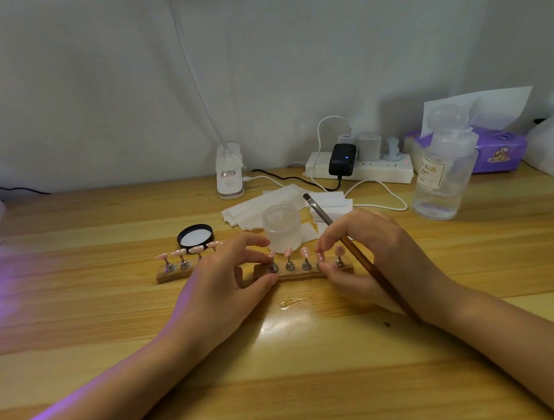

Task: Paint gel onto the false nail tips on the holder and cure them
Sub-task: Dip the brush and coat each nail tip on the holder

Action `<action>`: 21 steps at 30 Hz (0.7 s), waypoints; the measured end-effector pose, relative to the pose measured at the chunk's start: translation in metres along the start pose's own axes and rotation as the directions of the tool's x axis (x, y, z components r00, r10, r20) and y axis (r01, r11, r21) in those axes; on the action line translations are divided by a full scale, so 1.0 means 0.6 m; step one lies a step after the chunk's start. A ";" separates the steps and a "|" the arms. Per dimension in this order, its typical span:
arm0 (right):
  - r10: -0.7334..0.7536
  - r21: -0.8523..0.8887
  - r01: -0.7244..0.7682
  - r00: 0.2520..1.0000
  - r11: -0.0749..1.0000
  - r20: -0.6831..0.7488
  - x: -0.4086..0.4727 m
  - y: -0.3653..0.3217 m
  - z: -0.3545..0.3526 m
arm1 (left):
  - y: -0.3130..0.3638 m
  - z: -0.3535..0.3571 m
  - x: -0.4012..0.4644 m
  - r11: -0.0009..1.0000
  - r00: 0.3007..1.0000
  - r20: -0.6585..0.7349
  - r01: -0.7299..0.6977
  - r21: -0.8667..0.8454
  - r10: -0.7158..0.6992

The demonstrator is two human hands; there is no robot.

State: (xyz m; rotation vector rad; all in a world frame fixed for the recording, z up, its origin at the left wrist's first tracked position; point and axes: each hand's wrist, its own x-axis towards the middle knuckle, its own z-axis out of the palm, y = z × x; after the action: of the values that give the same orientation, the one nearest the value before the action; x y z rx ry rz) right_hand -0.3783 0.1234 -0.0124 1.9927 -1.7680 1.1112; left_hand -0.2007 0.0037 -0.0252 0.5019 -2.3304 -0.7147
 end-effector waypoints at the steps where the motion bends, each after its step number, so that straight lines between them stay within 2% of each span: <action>1: 0.000 0.012 0.001 1.000 1.000 -0.022 0.000 -0.003 0.001 | 0.001 0.000 0.000 1.000 1.000 -0.008 -0.017 0.001 0.017; 7: 0.116 0.204 -0.094 0.988 0.975 -0.103 0.000 -0.022 0.007 | 0.013 -0.004 -0.004 0.980 0.966 -0.166 -0.196 0.030 0.199; 11: 0.103 0.281 -0.062 0.986 0.958 -0.131 -0.001 -0.041 0.012 | 0.016 -0.004 -0.003 0.941 0.935 -0.107 -0.334 0.056 0.339; 17: 0.038 0.290 0.003 0.990 0.957 -0.136 -0.003 -0.060 0.026 | 0.019 -0.002 0.000 0.907 0.906 -0.052 -0.422 -0.012 0.420; 21: 0.042 0.277 -0.010 0.993 0.961 -0.111 0.000 -0.058 0.024 | 0.013 0.000 0.002 0.904 0.904 -0.094 -0.423 -0.052 0.418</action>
State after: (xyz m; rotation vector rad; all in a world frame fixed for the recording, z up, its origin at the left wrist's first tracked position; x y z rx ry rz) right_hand -0.3406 0.1224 -0.0121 2.0110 -1.6613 1.5238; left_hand -0.2025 0.0092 -0.0201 -0.0138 -2.2204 -0.5529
